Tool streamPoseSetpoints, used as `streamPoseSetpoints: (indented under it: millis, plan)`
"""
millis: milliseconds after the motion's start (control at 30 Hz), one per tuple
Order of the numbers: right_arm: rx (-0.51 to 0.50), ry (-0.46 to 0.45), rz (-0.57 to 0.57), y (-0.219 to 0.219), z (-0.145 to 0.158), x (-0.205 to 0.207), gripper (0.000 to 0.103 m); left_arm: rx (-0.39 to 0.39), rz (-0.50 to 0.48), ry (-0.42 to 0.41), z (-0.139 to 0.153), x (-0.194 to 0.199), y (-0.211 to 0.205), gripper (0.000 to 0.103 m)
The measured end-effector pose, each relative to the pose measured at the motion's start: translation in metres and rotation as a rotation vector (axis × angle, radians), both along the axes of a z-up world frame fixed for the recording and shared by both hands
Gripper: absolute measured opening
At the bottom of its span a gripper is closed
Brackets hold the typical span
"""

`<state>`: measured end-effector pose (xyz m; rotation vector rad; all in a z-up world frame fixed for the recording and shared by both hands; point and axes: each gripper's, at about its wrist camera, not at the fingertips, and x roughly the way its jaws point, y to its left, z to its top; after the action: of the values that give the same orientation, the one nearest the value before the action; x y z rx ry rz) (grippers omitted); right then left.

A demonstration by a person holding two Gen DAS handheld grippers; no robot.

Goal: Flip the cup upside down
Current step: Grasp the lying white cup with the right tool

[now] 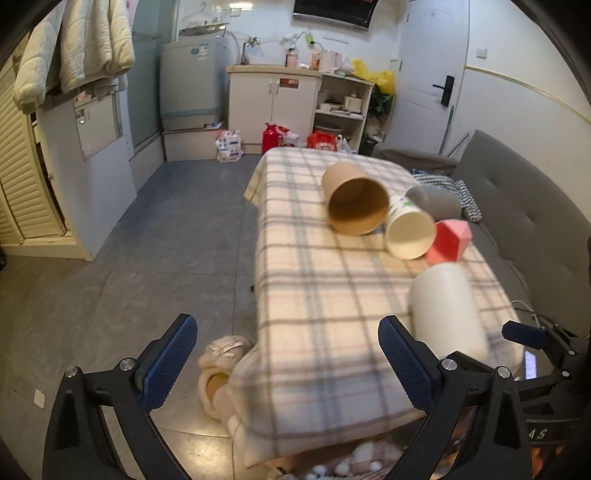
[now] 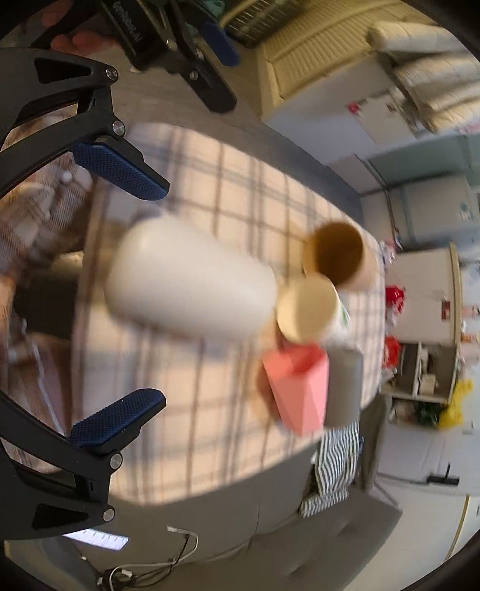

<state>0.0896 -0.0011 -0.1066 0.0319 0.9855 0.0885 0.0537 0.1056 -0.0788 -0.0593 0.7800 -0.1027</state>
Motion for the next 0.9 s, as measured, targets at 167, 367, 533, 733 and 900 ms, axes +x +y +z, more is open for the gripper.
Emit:
streamPoseSetpoints:
  millis: [167, 367, 533, 733, 900]
  plan:
    - [-0.030, 0.043, 0.001, 0.018, -0.018, 0.004, 0.092, -0.030, 0.037, 0.016, -0.009, -0.002, 0.015, 0.101]
    - [-0.032, 0.070, -0.022, 0.014, -0.025, 0.010, 0.076, -0.036, 0.046, 0.029, -0.012, -0.002, 0.019, 0.101]
    - [0.011, 0.065, -0.016, 0.005, -0.019, 0.011, 0.075, -0.037, 0.042, 0.034, -0.011, -0.002, 0.015, 0.101]
    - [0.004, -0.022, -0.027, -0.010, 0.006, 0.014, 0.075, -0.018, 0.025, 0.032, -0.009, -0.002, 0.007, 0.101]
    - [0.004, -0.063, -0.036, -0.024, 0.016, 0.021, 0.074, -0.001, 0.009, 0.042, -0.009, -0.001, -0.003, 0.101]
